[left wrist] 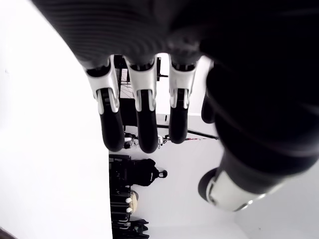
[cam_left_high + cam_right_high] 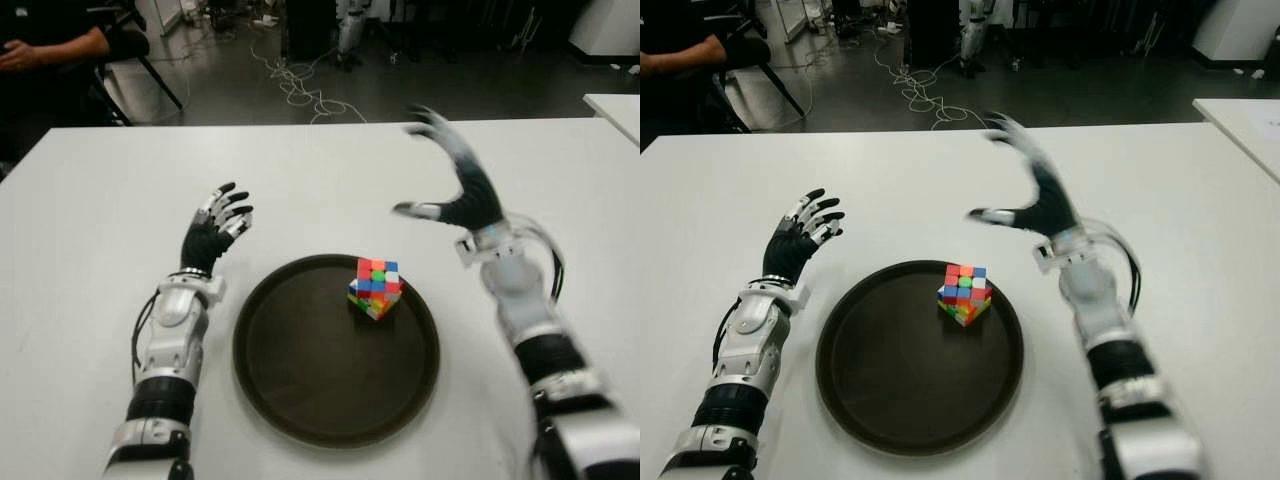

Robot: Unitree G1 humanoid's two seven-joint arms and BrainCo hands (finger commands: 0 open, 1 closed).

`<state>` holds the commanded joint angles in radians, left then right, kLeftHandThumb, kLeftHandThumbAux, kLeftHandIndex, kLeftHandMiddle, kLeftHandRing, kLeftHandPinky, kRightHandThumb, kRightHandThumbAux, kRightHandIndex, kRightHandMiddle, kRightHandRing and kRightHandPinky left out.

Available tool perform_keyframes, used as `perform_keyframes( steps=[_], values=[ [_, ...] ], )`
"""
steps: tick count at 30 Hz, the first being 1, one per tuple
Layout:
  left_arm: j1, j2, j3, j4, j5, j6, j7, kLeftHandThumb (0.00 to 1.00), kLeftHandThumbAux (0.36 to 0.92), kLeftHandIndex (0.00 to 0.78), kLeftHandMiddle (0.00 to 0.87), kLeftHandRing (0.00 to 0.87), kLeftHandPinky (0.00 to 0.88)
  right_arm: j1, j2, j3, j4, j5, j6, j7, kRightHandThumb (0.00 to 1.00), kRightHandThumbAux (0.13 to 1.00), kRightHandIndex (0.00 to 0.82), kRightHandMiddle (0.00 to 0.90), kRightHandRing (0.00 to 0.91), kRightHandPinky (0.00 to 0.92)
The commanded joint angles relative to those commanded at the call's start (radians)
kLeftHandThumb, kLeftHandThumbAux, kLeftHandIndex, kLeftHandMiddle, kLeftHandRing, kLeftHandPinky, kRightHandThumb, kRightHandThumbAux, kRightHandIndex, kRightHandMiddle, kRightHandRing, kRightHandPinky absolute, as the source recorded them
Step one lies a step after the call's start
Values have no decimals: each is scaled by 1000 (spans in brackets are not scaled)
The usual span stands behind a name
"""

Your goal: Pick up the Rubik's Cube and put it in the plate

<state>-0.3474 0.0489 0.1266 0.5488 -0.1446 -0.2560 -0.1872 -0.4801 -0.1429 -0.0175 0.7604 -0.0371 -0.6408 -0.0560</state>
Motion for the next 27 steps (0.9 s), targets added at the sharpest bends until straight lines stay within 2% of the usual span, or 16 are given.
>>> perform_keyframes(
  steps=[3,7,11,17,27],
  values=[
    [1,1,-3,-1,12,-9,10,143,797,166,238,251,286,-75,5,-60,53,74,160,13,0,786,235,311,321,335],
    [3,1,-5,-1,29,-21,34,132,794,169,238,249,279,-152,16,-92,79,113,305,13,38,837,272,349,358,383],
    [0,-2,0,7,36,-28,57,139,790,167,236,243,274,-165,27,-115,87,125,373,-10,91,864,301,374,382,407],
    [-5,-7,8,22,34,-44,74,157,785,169,245,248,269,-133,33,-122,64,108,363,-35,145,863,306,381,398,426],
    [-8,0,14,40,32,-59,78,148,777,167,245,245,256,-119,43,-115,78,67,257,-86,177,844,302,386,405,421]
  ],
)
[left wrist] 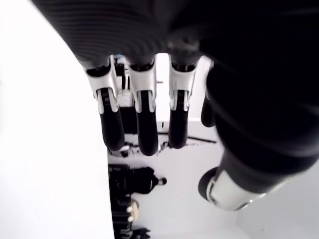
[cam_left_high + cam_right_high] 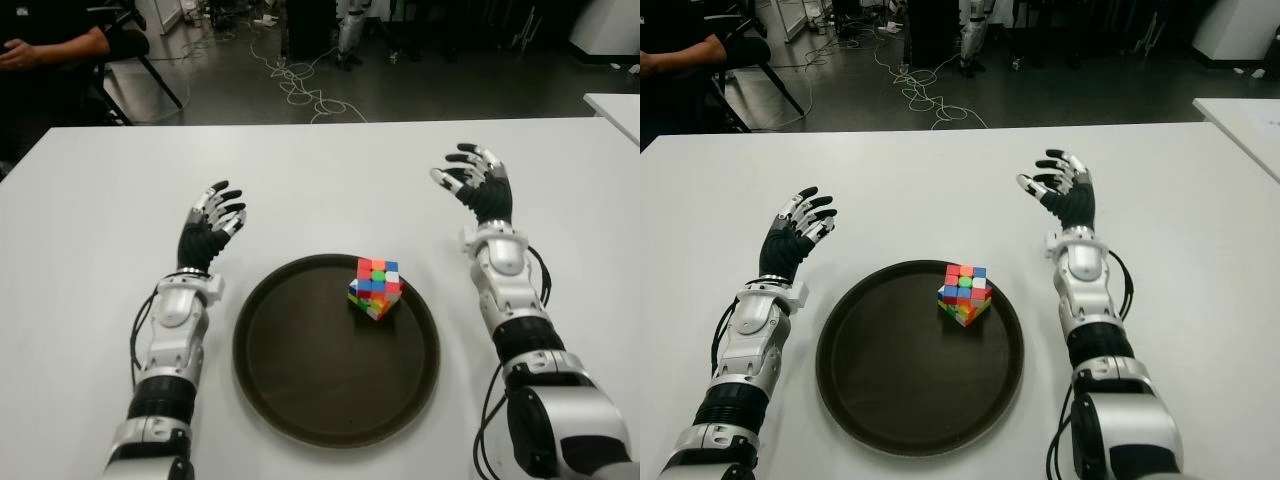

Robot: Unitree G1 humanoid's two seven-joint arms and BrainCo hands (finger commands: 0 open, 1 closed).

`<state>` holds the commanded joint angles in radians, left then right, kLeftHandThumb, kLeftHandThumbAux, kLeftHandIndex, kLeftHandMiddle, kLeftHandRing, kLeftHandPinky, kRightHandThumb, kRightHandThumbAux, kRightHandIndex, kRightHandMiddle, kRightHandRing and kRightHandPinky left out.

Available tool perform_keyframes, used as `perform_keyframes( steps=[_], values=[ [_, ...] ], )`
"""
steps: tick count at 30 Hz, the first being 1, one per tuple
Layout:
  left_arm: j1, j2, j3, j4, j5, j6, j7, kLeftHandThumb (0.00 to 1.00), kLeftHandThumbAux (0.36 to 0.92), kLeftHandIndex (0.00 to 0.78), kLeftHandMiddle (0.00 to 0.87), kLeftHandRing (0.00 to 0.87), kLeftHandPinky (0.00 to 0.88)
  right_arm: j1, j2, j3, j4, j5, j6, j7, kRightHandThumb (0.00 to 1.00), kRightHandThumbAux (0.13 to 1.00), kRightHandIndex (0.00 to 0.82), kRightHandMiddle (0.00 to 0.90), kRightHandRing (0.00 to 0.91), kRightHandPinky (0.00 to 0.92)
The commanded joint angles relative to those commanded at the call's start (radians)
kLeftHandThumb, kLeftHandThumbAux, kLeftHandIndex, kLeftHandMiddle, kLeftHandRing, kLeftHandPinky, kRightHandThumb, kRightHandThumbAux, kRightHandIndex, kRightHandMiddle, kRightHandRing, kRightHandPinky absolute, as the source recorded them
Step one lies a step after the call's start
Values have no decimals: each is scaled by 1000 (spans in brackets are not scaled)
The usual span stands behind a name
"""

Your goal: Pick up the Rubik's Cube and put it in the plate

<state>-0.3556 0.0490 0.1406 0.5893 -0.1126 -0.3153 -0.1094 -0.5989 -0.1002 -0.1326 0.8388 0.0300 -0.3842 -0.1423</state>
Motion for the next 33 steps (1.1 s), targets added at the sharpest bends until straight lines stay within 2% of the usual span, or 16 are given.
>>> perform_keyframes(
  steps=[9,33],
  values=[
    [0,4,2,8,-5,-4,-8,146,774,164,238,244,265,6,3,14,5,-22,-25,-11,191,845,307,390,405,412],
    [11,0,-6,-1,2,-20,-12,147,769,158,235,240,259,23,7,19,-17,-61,-26,-19,225,856,328,407,429,426]
  ],
)
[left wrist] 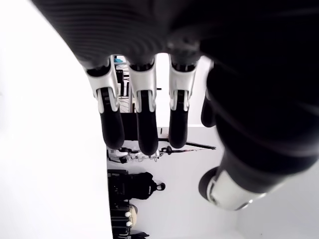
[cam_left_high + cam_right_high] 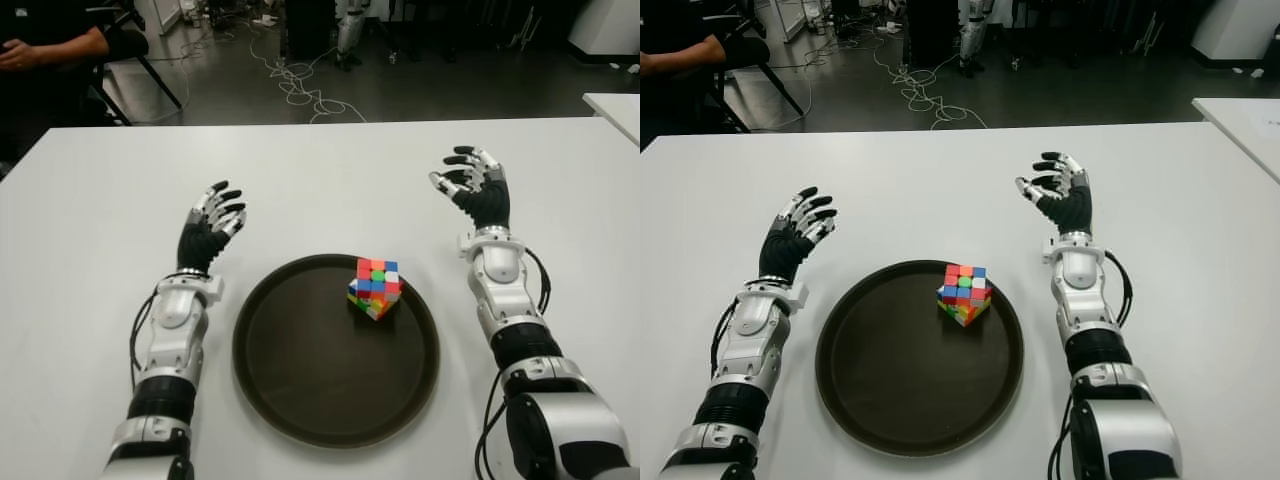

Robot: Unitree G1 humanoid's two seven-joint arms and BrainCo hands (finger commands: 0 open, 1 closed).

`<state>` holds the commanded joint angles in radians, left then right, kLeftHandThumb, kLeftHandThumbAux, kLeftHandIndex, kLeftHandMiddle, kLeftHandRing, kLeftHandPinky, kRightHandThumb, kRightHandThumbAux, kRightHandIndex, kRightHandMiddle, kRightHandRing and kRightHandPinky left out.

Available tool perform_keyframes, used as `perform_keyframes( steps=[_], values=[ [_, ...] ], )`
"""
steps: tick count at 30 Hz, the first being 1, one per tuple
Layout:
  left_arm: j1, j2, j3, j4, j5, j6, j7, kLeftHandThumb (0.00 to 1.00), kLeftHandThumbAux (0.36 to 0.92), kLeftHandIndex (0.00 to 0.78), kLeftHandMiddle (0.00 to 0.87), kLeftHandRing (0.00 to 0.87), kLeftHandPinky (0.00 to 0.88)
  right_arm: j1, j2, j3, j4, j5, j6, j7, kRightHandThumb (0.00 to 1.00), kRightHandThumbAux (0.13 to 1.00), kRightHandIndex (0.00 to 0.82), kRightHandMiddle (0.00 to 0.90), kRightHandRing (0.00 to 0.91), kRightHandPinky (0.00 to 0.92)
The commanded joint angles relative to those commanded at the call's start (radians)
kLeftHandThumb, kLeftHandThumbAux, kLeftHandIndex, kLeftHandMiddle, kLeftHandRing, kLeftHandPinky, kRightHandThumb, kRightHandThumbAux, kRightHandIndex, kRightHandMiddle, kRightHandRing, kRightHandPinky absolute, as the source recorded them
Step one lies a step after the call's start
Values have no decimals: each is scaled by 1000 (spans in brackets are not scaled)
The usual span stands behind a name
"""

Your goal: Pick up the Rubik's Cube and put it in the plate

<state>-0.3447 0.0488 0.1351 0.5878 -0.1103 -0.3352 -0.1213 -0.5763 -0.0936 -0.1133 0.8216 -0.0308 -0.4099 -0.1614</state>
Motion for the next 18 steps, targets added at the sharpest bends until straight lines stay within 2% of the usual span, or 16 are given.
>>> perform_keyframes(
  steps=[11,18],
  values=[
    [2,0,-4,-10,12,9,21,132,778,156,235,239,256,7,4,-3,-12,2,-3,-1,255,843,309,400,420,423],
    [2,-3,0,-8,14,-7,38,132,775,150,230,235,247,19,7,-1,-35,-5,3,-8,260,831,295,389,405,412]
  ],
)
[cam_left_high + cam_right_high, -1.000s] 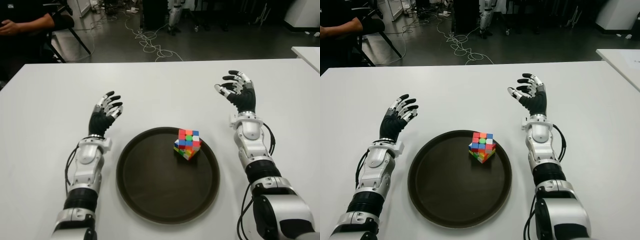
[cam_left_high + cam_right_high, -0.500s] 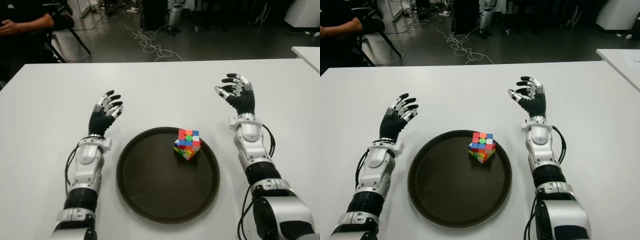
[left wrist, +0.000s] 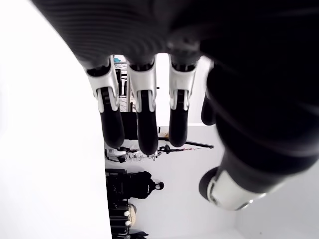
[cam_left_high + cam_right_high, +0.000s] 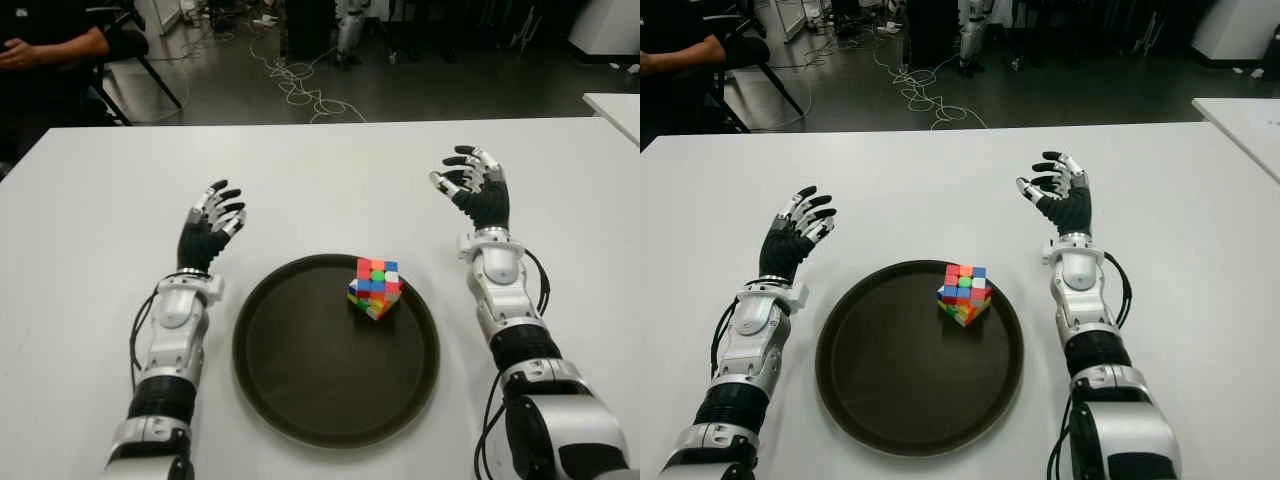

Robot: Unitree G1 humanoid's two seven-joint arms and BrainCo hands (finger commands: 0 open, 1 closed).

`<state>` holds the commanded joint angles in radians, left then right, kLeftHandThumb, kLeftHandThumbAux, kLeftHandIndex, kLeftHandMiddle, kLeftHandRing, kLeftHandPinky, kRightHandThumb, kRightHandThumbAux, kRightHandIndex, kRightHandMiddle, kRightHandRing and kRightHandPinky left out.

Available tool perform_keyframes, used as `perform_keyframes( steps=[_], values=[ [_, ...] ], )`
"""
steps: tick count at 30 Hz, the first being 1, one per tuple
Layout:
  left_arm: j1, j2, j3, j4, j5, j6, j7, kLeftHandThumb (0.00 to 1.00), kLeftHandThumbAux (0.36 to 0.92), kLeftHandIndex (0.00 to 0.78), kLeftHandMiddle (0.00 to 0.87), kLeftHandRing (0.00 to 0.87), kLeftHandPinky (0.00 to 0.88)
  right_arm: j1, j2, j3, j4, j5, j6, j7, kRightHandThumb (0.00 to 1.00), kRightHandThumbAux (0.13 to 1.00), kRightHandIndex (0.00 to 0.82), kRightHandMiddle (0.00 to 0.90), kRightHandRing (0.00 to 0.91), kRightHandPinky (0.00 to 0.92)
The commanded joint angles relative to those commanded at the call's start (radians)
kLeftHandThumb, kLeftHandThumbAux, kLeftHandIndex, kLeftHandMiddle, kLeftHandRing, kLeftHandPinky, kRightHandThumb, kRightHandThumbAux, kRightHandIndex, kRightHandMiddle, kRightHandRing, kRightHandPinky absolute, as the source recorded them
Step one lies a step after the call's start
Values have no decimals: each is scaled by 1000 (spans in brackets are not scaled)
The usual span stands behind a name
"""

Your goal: Pick up the Rubik's Cube and put it in the plate

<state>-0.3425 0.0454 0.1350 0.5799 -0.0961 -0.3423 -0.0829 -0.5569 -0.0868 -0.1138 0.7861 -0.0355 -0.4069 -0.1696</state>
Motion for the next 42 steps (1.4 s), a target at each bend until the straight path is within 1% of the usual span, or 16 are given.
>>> perform_keyframes(
  steps=[6,11,15,19,25,31,37,42],
  values=[
    [0,-3,8,2,-3,-10,17,153,779,147,221,231,255,8,2,0,-15,-1,-3,-6,260,818,302,391,405,412],
    [-6,-4,13,7,-6,-9,34,160,774,144,220,230,251,8,3,-2,-14,5,-15,1,221,819,300,391,405,408],
    [-10,-2,17,18,-8,-13,40,166,777,139,213,226,253,8,3,-3,-7,5,-25,4,161,826,300,390,406,403],
    [-14,-2,20,27,-10,-20,40,168,776,137,212,228,257,8,-2,4,-3,-8,-31,-2,136,835,296,387,403,397],
    [-19,-2,24,40,-14,-33,38,171,769,139,214,229,254,6,-5,10,3,-25,-38,-12,132,851,299,395,408,400],
    [-22,-1,25,50,-15,-49,34,177,765,138,213,228,260,6,-5,9,3,-32,-34,-19,121,842,315,402,416,400],
    [-23,0,25,54,-16,-49,34,173,763,137,214,227,254,3,-3,5,10,-30,-34,-23,97,834,310,398,413,399],
    [-25,-1,26,54,-16,-45,37,169,764,134,213,226,247,1,-4,5,13,-31,-30,-27,105,842,304,388,402,393]
  ],
)
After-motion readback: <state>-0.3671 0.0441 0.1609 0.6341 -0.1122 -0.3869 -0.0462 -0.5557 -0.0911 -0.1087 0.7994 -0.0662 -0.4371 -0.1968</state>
